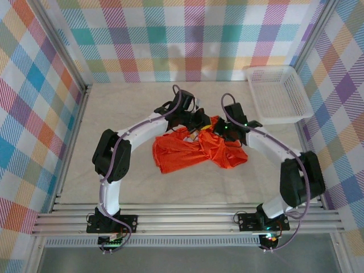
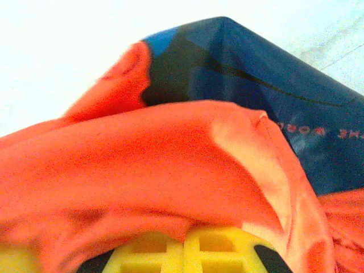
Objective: Fold the inside-out t-shirt
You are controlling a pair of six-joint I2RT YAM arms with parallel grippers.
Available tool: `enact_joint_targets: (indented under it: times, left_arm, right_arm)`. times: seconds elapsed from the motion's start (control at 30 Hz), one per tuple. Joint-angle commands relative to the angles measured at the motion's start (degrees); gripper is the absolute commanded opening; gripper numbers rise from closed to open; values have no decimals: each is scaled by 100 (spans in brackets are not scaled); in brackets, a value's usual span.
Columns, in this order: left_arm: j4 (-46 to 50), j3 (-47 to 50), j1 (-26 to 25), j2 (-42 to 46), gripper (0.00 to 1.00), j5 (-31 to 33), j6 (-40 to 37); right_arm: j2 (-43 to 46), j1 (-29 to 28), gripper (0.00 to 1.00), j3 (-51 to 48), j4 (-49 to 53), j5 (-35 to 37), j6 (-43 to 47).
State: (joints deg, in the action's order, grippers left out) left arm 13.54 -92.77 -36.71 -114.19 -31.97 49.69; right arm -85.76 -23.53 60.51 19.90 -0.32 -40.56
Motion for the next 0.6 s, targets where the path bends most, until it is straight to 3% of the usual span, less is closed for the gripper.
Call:
enact_joint_targets:
  times: [0.0, 0.1, 0.23, 0.4, 0.57]
  left_arm:
    - [186, -404, 140, -108, 0, -108, -110]
    - [450, -789, 266, -437, 0, -124, -153]
    - [481, -1181, 331, -887, 0, -219, -85]
    - [457, -1153, 340, -970, 0, -242, -56]
    - [404, -1028, 349, -785, 0, -187, -30]
  right_arm:
    - [997, 77, 0, 286, 860, -746, 532]
    - [1770, 314, 0, 149, 1176, -1662, 726]
    - [2731, 737, 0, -411, 702, -2767, 578]
    - [3105, 1031, 0, -1223, 14, -2862, 649]
    - [2453, 1070, 0, -1589, -1, -2236, 642]
